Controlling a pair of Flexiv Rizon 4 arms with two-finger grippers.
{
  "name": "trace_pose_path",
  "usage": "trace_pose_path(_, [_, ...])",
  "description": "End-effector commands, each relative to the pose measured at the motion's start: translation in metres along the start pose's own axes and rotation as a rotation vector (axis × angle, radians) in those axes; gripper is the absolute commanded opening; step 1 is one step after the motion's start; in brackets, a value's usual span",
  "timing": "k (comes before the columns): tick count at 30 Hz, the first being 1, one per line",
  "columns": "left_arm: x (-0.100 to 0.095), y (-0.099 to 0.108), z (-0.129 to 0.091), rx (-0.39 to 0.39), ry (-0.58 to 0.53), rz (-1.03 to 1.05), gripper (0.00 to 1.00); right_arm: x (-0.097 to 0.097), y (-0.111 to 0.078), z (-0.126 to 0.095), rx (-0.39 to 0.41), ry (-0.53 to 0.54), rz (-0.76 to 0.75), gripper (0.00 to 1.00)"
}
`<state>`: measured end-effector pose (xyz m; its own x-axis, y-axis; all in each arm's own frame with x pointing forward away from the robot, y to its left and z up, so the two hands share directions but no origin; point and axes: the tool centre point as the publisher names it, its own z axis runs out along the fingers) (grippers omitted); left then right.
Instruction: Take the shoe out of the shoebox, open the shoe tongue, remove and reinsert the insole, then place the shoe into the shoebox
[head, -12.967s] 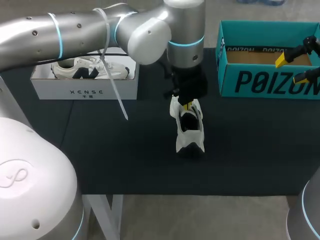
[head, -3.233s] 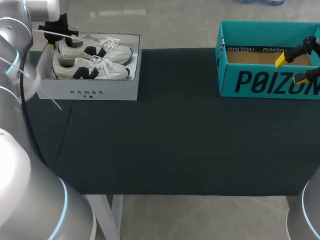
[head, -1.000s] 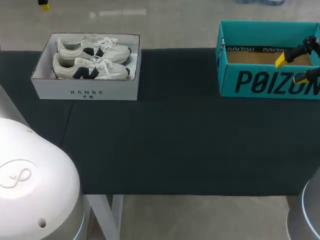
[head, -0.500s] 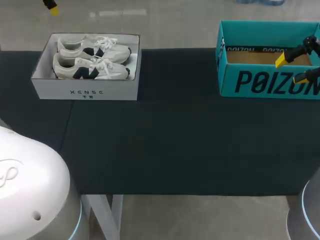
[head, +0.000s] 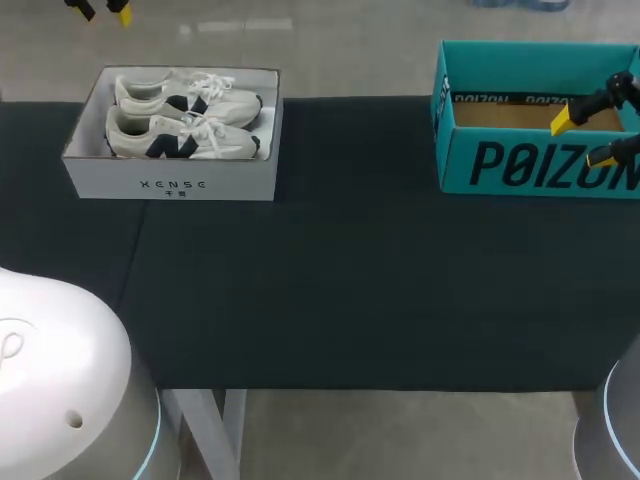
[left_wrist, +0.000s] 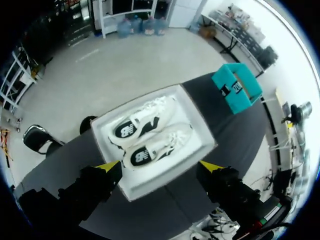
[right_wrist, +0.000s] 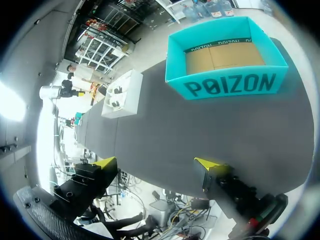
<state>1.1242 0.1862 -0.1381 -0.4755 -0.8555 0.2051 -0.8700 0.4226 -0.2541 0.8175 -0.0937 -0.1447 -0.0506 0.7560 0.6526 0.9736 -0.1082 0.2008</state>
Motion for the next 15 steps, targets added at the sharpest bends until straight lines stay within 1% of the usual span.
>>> trace_pose_path(1, [0.005,0.016,0.003,0.137,0.007,-0.463,1.0,0.0,-0.001,0.0,-0.001,-0.003,0.002,1.0])
trace_pose_path(4, [0.002,0.026,0.009,0.128,-0.031,-0.49,1.0,0.0,-0.001,0.0,-0.001,-0.003,0.002,1.0])
trace_pose_path(7, [-0.002,0.036,0.02,0.088,-0.052,-0.506,1.0,0.0,-0.001,0.0,-0.001,-0.003,0.002,1.0])
trace_pose_path(10, [-0.005,0.046,0.034,0.063,-0.112,-0.497,1.0,0.0,-0.001,0.0,-0.001,-0.003,0.002,1.0])
trace_pose_path(12, [-0.008,0.052,0.046,0.057,-0.18,-0.483,1.0,0.0,-0.001,0.0,-0.001,-0.003,0.002,1.0])
trace_pose_path(15, [-0.011,0.055,0.058,0.036,-0.225,-0.457,1.0,0.0,-0.001,0.0,-0.001,-0.003,0.002,1.0])
